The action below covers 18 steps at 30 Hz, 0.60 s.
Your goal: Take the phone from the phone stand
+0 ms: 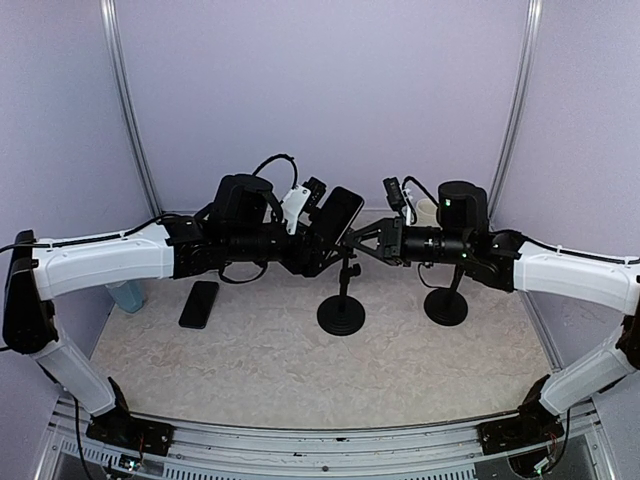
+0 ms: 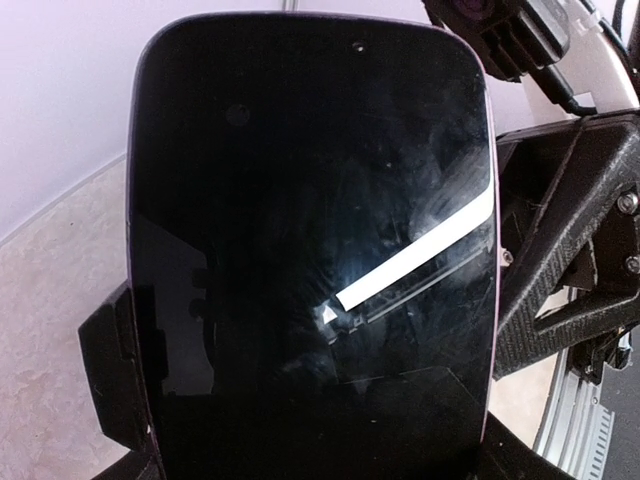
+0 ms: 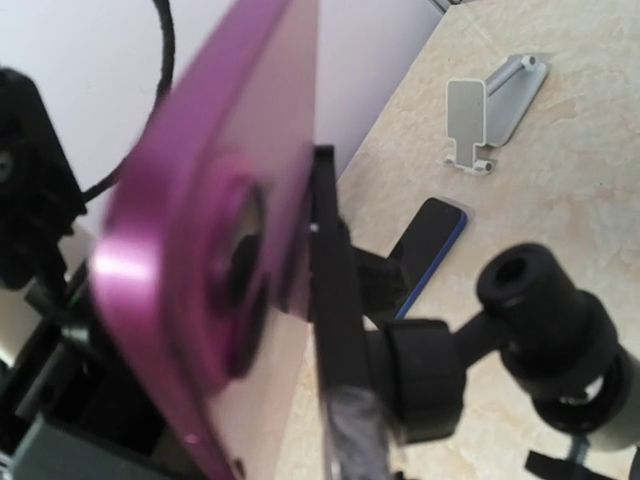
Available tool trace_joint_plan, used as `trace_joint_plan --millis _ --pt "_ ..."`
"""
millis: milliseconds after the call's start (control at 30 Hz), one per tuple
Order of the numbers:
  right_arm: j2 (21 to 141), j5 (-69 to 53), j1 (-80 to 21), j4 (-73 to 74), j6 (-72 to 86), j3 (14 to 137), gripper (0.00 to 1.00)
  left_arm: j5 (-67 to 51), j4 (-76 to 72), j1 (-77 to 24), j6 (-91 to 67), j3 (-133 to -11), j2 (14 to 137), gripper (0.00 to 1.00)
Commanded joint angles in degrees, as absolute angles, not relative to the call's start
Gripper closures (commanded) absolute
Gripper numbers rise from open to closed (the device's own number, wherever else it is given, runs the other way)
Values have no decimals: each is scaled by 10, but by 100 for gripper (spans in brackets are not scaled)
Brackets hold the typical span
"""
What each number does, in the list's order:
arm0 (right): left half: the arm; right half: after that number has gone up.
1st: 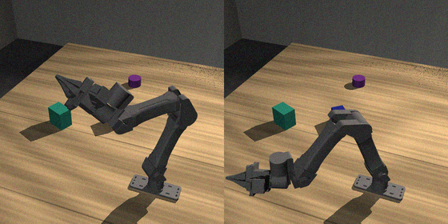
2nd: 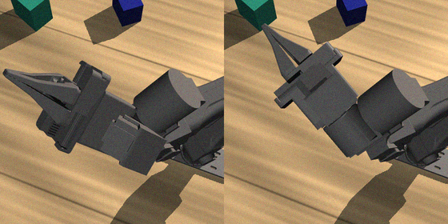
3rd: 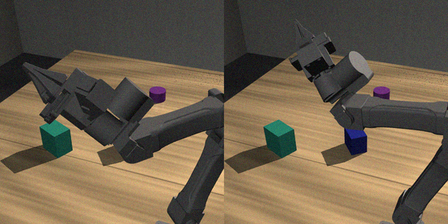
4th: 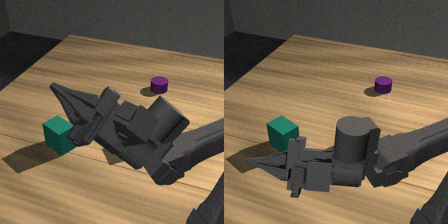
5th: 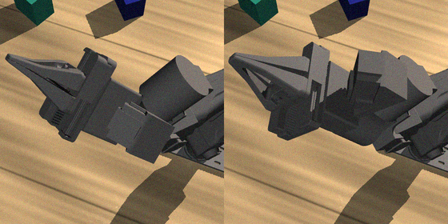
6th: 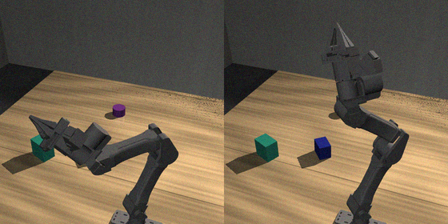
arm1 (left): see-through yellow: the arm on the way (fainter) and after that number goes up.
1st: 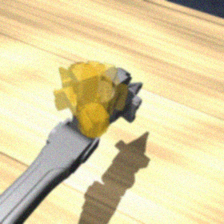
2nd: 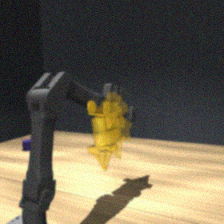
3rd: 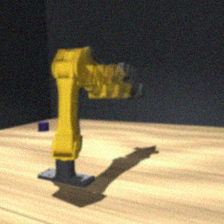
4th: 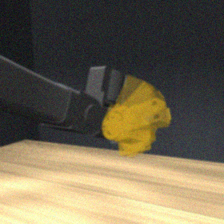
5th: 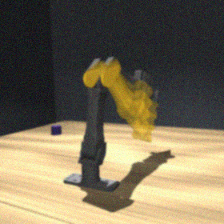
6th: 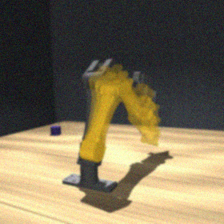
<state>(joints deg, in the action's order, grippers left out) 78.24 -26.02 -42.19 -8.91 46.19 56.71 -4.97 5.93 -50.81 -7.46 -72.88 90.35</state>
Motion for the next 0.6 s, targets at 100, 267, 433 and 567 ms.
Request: trace_joint_plan --millis 100,267,433,567 --pt "743 -289 -408 -15 451 544 100 -1 11 -429 -98 -708 866 83" --pt "758 -279 -408 -29 457 557 100 -89 -12 -477 -85 -729 889 83" --pt "768 -265 -408 -35 459 569 100 -111 -20 -512 -83 -746 904 84" --pt "775 -258 -408 -37 464 570 100 -126 -42 -531 -93 -739 889 84"
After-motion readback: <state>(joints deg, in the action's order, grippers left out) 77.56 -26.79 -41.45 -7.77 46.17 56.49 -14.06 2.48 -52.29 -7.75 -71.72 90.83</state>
